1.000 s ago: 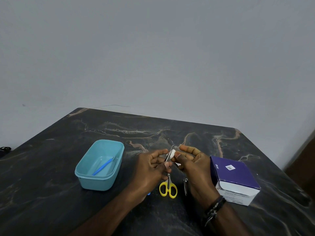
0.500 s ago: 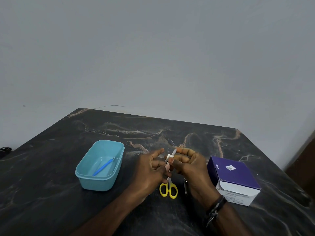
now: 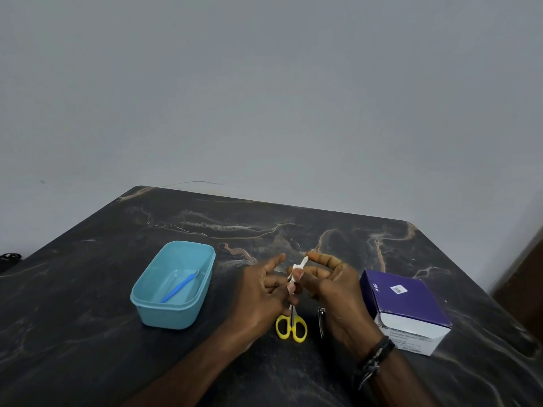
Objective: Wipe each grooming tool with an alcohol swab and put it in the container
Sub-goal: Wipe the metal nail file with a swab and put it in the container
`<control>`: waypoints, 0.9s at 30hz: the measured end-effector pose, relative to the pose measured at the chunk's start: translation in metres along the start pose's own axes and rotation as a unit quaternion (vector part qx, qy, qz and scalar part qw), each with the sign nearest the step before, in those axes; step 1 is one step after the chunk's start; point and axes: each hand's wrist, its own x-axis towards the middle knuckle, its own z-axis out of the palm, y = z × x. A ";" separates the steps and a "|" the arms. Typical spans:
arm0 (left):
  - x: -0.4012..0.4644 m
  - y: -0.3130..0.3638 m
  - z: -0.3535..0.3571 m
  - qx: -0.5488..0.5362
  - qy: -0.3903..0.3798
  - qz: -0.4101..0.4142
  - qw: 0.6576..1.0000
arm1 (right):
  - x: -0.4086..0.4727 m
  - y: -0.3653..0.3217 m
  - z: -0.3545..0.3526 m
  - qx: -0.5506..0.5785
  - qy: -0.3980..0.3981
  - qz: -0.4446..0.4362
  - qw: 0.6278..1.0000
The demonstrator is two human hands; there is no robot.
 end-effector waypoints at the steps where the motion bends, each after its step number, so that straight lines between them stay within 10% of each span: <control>1: 0.000 0.001 0.001 -0.002 -0.005 0.003 1.000 | 0.001 0.000 -0.002 0.001 0.013 -0.008 1.000; 27: -0.001 0.004 0.002 -0.009 0.018 -0.002 1.000 | -0.004 0.000 0.005 0.044 0.000 0.040 0.998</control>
